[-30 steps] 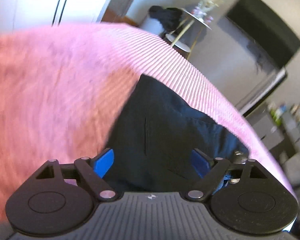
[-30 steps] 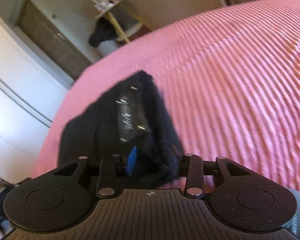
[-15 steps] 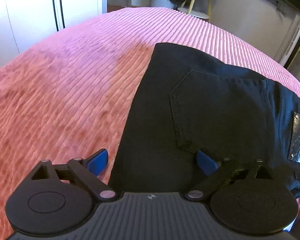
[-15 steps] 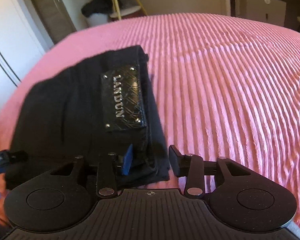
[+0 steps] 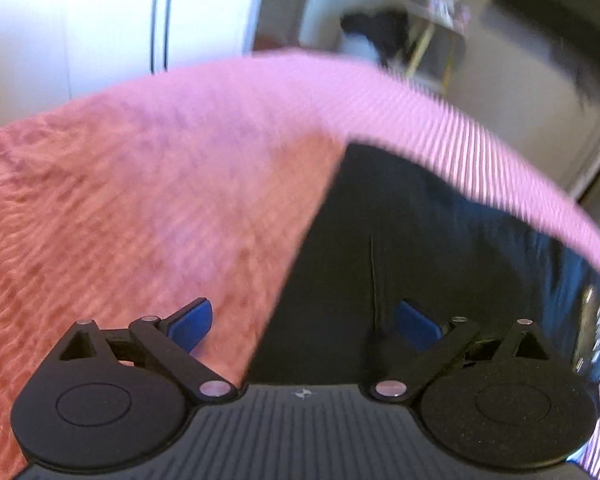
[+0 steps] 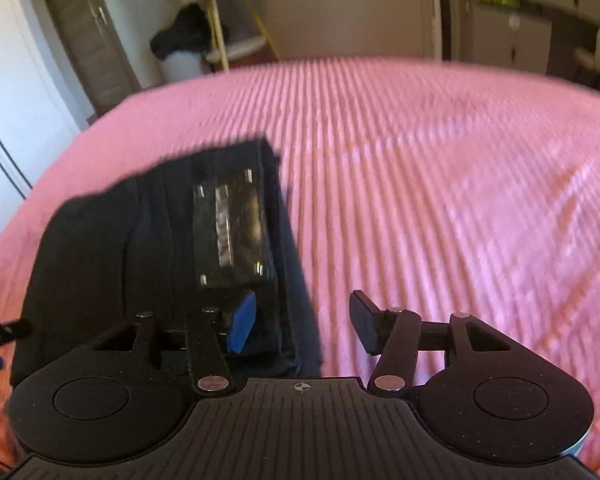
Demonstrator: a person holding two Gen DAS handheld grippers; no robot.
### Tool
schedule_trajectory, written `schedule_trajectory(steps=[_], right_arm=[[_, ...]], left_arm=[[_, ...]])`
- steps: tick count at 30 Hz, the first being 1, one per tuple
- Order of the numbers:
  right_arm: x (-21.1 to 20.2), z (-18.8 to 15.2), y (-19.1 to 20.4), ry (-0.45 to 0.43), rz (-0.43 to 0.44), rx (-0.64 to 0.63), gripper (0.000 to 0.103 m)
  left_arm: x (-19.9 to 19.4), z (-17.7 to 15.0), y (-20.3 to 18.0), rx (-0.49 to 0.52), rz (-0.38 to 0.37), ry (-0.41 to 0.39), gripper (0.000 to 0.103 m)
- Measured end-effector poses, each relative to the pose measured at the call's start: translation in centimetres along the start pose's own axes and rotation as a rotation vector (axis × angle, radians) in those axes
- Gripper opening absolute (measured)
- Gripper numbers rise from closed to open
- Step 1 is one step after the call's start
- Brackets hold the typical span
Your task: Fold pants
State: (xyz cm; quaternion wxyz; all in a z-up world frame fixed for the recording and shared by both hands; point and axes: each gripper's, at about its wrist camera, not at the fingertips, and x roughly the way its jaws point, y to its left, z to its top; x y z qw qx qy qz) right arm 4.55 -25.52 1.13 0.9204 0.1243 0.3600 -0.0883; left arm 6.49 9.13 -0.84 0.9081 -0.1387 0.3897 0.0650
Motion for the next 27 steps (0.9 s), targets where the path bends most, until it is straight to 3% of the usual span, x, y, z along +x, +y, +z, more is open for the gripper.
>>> schedule_trajectory(steps=[2, 5, 7, 9, 14, 17, 19, 20, 25, 27], right_arm=[[-1.1, 0.7, 0.8, -0.081, 0.039, -0.027, 0.057], [-0.4, 2.0, 2.8, -0.121, 0.093, -0.090, 0.054], [1.2, 2.7, 4.5, -0.126, 0.113, -0.146, 0.033], [3.3, 3.6, 6.3, -0.097, 0.122, -0.197, 0.018], [7.9, 5.8, 8.5, -0.092, 0.099, -0.261, 0.016], [10.8, 6.3, 7.8, -0.014, 0.075, -0.262, 0.012], [12.9, 5.8, 6.9, 0.068, 0.033, -0.236, 0.000], [13.5, 5.3, 6.3, 0.100, 0.039, -0.210, 0.000], [13.8, 4.7, 5.2, 0.083, 0.082, -0.205, 0.000], [13.7, 4.9, 4.7, 0.078, 0.112, -0.199, 0.000]], left_arm=[[-0.4, 0.1, 0.0, -0.008, -0.021, -0.031, 0.099], [0.2, 0.0, -1.0, 0.047, -0.040, 0.000, 0.099], [0.5, -0.3, -1.6, 0.090, -0.033, 0.005, 0.099], [0.8, -0.3, -1.8, 0.101, -0.034, 0.010, 0.099], [1.4, 0.5, -1.7, 0.082, -0.031, 0.006, 0.099], [1.8, 2.1, -3.2, 0.149, -0.035, -0.063, 0.099], [3.2, 3.5, -5.0, 0.215, -0.019, -0.091, 0.099], [3.9, 4.1, -5.8, 0.228, -0.020, -0.088, 0.099], [8.9, 5.6, -8.9, 0.244, -0.039, 0.016, 0.099], [10.5, 5.0, -9.6, 0.291, -0.006, 0.029, 0.099]])
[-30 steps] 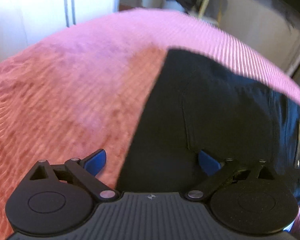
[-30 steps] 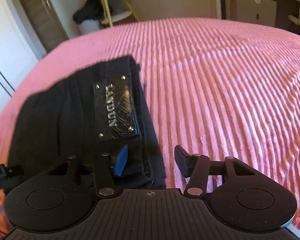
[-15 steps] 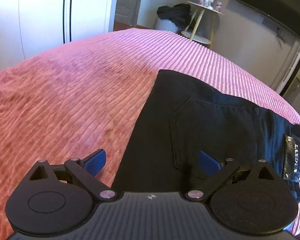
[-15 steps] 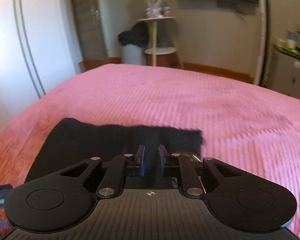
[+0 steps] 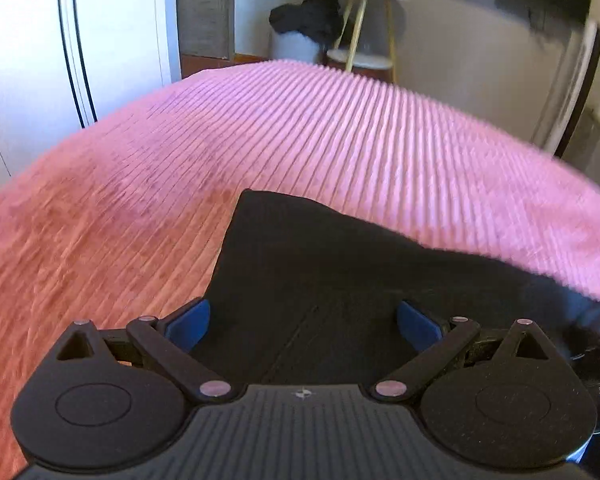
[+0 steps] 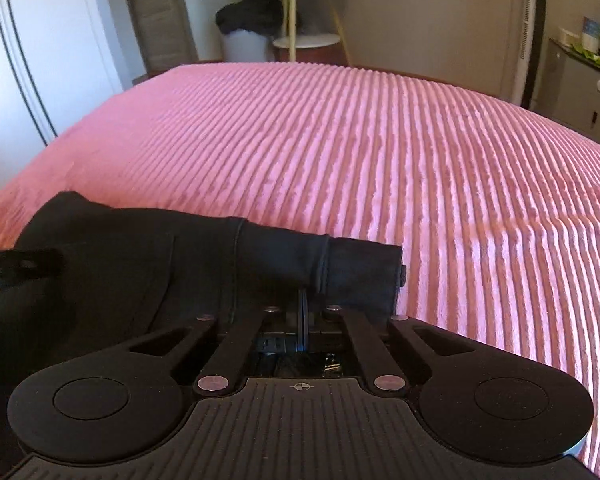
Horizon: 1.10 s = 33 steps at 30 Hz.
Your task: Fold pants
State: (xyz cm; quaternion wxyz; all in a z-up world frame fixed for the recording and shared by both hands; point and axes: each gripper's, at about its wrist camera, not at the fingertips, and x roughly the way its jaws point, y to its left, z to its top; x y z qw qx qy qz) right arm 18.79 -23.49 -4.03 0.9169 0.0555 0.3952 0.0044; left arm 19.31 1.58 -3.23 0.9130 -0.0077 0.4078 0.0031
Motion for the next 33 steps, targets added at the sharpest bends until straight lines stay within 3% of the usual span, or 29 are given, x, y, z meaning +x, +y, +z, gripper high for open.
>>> schedule_trajectory(steps=[3, 5, 6, 7, 8, 10, 14, 17, 19, 23, 30, 33], right_arm=[[-1.5, -0.3, -1.8, -0.038, 0.113, 0.085, 0.003], [-3.7, -0.6, -3.8, -0.049, 0.201, 0.214, 0.020], [-5.0, -1.0, -5.2, -0.064, 0.236, 0.283, 0.055], [-6.1, -1.5, -6.3, -0.090, 0.253, 0.332, 0.082], [-7.2, -2.2, -7.7, -0.113, 0.268, 0.372, 0.085], [-7.8, -3.2, -10.0, -0.086, 0.301, 0.433, 0.084], [-6.1, -5.7, -13.4, 0.066, 0.422, 0.575, 0.084], [-4.2, -6.7, -13.7, 0.162, 0.474, 0.621, 0.084], [-3.2, -6.6, -13.6, 0.185, 0.507, 0.625, 0.085], [-1.0, -6.1, -13.7, 0.209, 0.607, 0.671, 0.085], [1.3, -4.9, -12.4, 0.207, 0.686, 0.653, 0.085], [2.2, -3.9, -11.0, 0.212, 0.673, 0.629, 0.085]], left_arm=[[1.0, -0.7, -0.1, 0.109, -0.010, -0.005, 0.099], [0.5, -0.6, 1.0, 0.127, -0.056, 0.010, 0.099], [0.1, -0.4, 1.8, 0.121, -0.067, 0.019, 0.099], [-0.5, -0.5, 3.0, 0.089, -0.066, 0.027, 0.099], [-0.8, -0.6, 4.0, 0.055, -0.064, 0.033, 0.099], [-1.4, -1.2, 6.8, -0.048, -0.085, 0.052, 0.099], [-1.2, -3.2, 11.3, -0.207, -0.289, 0.159, 0.099], [0.1, -4.2, 12.1, -0.240, -0.445, 0.251, 0.099], [0.5, -4.0, 12.2, -0.231, -0.493, 0.254, 0.099], [2.5, -2.9, 12.3, -0.308, -0.615, 0.296, 0.099], [5.3, -0.7, 10.2, -0.280, -0.626, 0.321, 0.099], [5.9, -0.5, 10.0, -0.312, -0.640, 0.316, 0.099]])
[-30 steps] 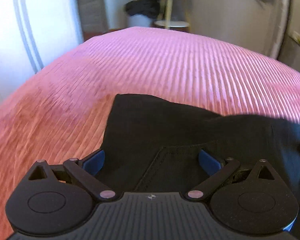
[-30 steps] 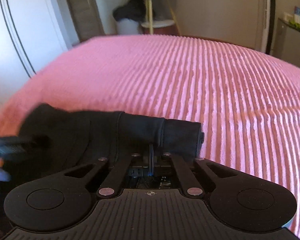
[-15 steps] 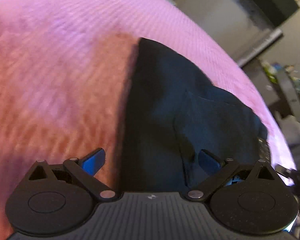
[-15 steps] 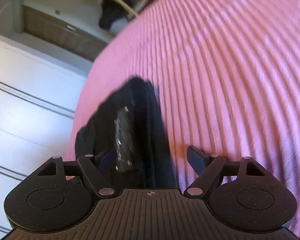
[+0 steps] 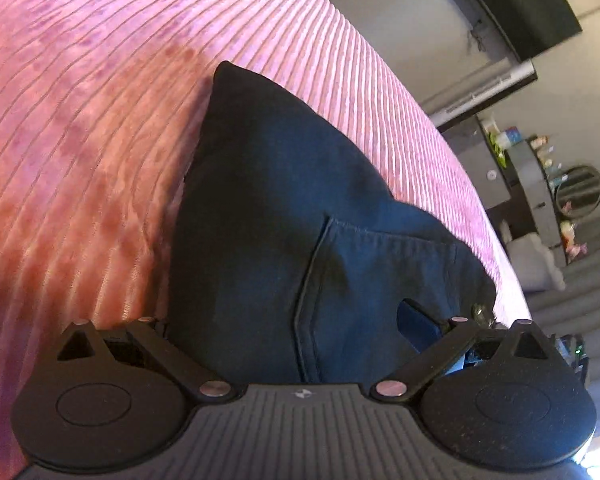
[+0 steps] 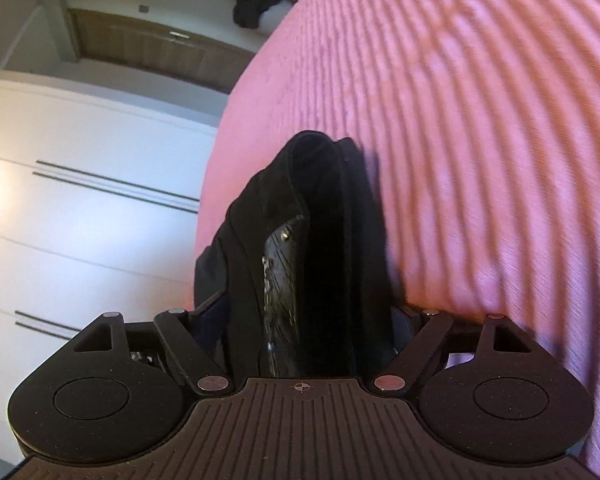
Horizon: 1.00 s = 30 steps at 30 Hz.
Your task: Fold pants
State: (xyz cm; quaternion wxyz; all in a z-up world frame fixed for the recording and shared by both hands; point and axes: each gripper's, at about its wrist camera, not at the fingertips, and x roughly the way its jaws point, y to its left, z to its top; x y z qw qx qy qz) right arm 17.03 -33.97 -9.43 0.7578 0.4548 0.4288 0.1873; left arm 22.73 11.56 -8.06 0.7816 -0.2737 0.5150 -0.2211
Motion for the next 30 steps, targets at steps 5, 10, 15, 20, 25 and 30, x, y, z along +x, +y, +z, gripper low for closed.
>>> schedule_trajectory(steps=[5, 10, 15, 20, 25, 30], right_arm=[[1.9, -0.9, 3.7, 0.012, -0.122, -0.190, 0.078], [1.1, -1.7, 4.4, -0.010, -0.146, -0.198, 0.054], [0.8, -2.2, 6.7, -0.037, -0.192, -0.273, 0.047], [0.9, -1.4, 10.1, -0.074, -0.140, -0.320, 0.041], [1.7, 0.4, 14.3, -0.111, -0.103, -0.397, 0.041], [3.8, 3.7, 18.5, -0.130, -0.092, -0.486, 0.041]], left_arm=[[-0.8, -1.3, -0.3, 0.044, -0.039, -0.015, 0.099], [-1.5, -1.6, 0.1, 0.026, -0.053, -0.034, 0.094], [-1.7, -1.4, -0.9, 0.085, 0.070, -0.014, 0.067], [-3.3, -1.3, -0.5, 0.044, 0.076, -0.043, 0.043], [-5.6, -0.6, -1.3, 0.029, 0.028, -0.111, 0.039], [-8.3, 0.4, -1.7, 0.017, 0.014, -0.229, 0.039]])
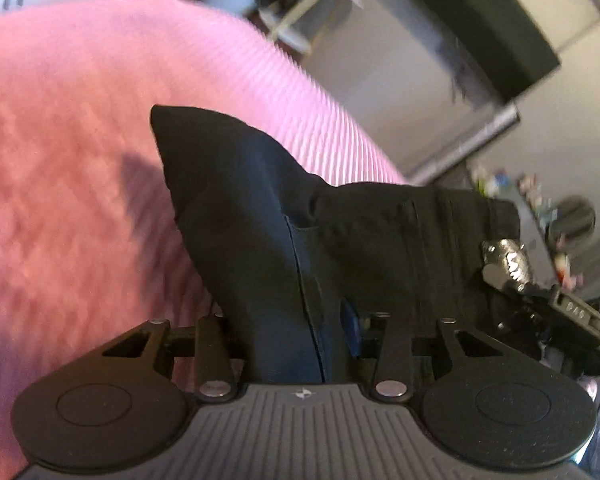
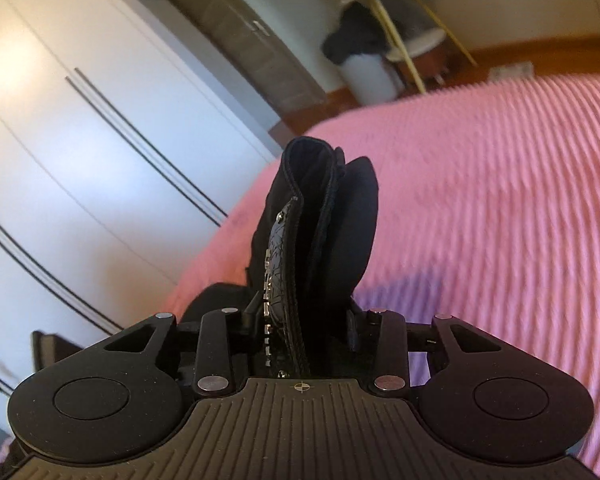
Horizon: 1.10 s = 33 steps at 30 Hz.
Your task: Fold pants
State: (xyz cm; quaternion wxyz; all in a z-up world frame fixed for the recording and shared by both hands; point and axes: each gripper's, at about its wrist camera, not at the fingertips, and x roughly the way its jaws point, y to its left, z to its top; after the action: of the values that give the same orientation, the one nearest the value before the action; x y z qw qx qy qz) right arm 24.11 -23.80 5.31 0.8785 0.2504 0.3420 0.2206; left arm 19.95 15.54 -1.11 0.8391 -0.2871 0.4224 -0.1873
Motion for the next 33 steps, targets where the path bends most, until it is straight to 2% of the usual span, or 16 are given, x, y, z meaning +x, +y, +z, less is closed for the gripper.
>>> schedule_trajectory(steps=[1, 2, 3, 4, 5, 6, 9, 12, 14, 16, 19, 24, 27, 30, 32, 33], right_arm=[[0.8, 0.8, 0.4, 0.000, -0.006, -0.012, 0.046], [0.8, 0.8, 0.2, -0.004, -0.037, -0.012, 0.053], [1.4, 1.3, 0.2, -0.016, -0.098, 0.002, 0.069], [1.4, 1.4, 0.1, -0.046, -0.164, 0.005, 0.077], [1.5, 1.4, 0.2, -0.093, -0.220, -0.005, 0.077], [1.2, 0.9, 0.2, -0.109, -0.235, -0.013, 0.077], [0.5, -1.9, 0.2, -0.066, -0.181, -0.017, 0.073], [0.0, -5.7, 0.2, -0.019, -0.107, -0.027, 0.057], [0.4, -7.6, 0.6, -0.005, -0.098, -0.057, 0.047], [1.7, -8.9, 0.5, 0.040, -0.127, -0.058, 0.045], [3.9, -10.0, -0.5, 0.113, -0.207, -0.103, 0.038], [4.1, -11.0, 1.3, 0.110, -0.256, -0.170, 0.038], [3.5, -11.9, 2.8, 0.108, -0.330, -0.222, 0.043], [2.8, -13.8, 3.9, 0.131, -0.417, -0.294, 0.063], [1.4, -15.3, 4.4, 0.126, -0.442, -0.335, 0.077], [0.8, -15.9, 4.7, 0.118, -0.456, -0.340, 0.091]], left_arm=[[-0.5, 0.5, 0.5, -0.027, 0.017, -0.036, 0.040], [-0.9, 1.0, 0.9, -0.057, 0.068, -0.065, 0.046], [-1.2, 1.5, 1.3, -0.083, 0.149, -0.089, 0.053], [-1.6, 1.9, 1.7, -0.093, 0.229, -0.114, 0.071], [-2.0, 2.0, 1.9, -0.100, 0.277, -0.135, 0.088], [-2.5, 1.7, 2.0, -0.103, 0.309, -0.153, 0.091], [-2.9, 0.0, 1.4, -0.055, 0.302, -0.146, 0.094], [-2.1, -3.3, 0.4, -0.037, 0.321, -0.130, 0.096], [-1.2, -6.0, -0.3, -0.023, 0.340, -0.135, 0.099], [-0.5, -8.1, -1.4, 0.071, 0.424, -0.166, 0.099], [1.5, -9.3, -2.3, 0.185, 0.569, -0.108, 0.099], [1.5, -9.5, -1.6, 0.159, 0.567, -0.111, 0.099], [0.8, -10.1, -1.3, 0.079, 0.550, -0.119, 0.099], [-0.4, -10.9, -2.0, 0.031, 0.559, -0.108, 0.099], [-0.4, -11.7, -2.8, 0.036, 0.613, -0.060, 0.099], [-0.4, -12.0, -3.2, 0.042, 0.628, -0.035, 0.099]])
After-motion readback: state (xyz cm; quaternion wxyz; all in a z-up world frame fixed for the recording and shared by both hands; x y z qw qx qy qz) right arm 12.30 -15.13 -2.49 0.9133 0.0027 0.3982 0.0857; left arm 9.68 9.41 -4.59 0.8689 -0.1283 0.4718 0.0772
